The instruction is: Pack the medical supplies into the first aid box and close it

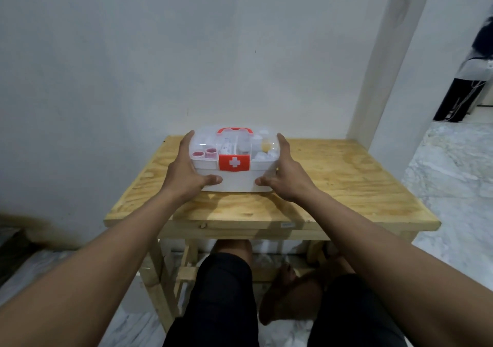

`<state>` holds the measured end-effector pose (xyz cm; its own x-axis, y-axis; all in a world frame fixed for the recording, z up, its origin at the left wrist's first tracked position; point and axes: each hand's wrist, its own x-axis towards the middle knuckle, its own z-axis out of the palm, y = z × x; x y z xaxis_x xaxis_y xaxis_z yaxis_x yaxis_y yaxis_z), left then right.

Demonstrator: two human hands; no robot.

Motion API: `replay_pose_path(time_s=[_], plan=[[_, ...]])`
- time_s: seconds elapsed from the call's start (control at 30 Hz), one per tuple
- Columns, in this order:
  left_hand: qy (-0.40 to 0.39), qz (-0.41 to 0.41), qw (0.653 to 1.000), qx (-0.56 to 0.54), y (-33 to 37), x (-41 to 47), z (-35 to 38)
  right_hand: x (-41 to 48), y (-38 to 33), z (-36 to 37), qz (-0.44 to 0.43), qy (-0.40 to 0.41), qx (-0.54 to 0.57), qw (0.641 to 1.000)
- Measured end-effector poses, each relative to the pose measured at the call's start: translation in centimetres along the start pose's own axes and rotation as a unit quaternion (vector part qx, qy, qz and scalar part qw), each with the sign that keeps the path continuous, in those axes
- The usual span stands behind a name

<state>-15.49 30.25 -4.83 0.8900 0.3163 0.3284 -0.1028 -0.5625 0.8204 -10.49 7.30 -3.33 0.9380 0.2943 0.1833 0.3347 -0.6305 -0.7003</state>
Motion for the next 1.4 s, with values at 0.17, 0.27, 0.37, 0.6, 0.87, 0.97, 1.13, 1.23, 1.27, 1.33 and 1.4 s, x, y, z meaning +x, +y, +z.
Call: replay_pose_path(time_s=[0.17,0.27,0.37,0.6,0.87,0.97,1.13,1.23,1.27,1.33,1.4], plan=[[-0.012,0.001,1.000,-0.022,1.3,2.0,1.7,1.8,1.2,-1.8,0.001,0.012,0.017,1.000],[-0.022,-0.003,0.999,-0.025,2.2,4.1,3.0,3.5,2.0,-3.5,0.006,0.015,0.024,1.000],[-0.025,-0.005,0.999,-0.029,3.0,6.3,4.6,5.4,3.0,-5.0,0.013,0.019,0.020,1.000],[-0.040,-0.024,0.999,-0.025,3.4,11.1,9.2,10.2,6.3,-6.2,0.033,0.029,0.007,0.999],[-0.031,-0.039,0.998,-0.032,2.4,14.8,13.4,15.1,9.8,-5.6,0.042,0.043,0.005,0.998],[-0.022,-0.027,0.999,-0.034,2.1,15.6,14.3,16.4,10.4,-5.5,0.039,0.044,0.007,0.998],[-0.015,-0.015,0.999,-0.042,1.9,16.0,15.0,17.6,11.4,-5.7,0.038,0.042,0.018,0.998],[-0.018,-0.024,0.999,-0.040,1.8,15.9,14.8,17.3,11.1,-5.8,0.043,0.034,0.010,0.998],[-0.021,-0.033,0.998,-0.040,1.9,15.9,14.6,17.2,11.0,-5.7,0.045,0.025,0.004,0.999],[-0.029,-0.041,0.998,-0.030,2.4,15.4,14.2,16.6,10.5,-6.1,0.052,0.003,-0.012,0.999],[-0.005,-0.051,0.999,-0.002,3.6,14.2,13.6,15.3,9.3,-7.0,0.062,0.015,-0.046,0.997]])
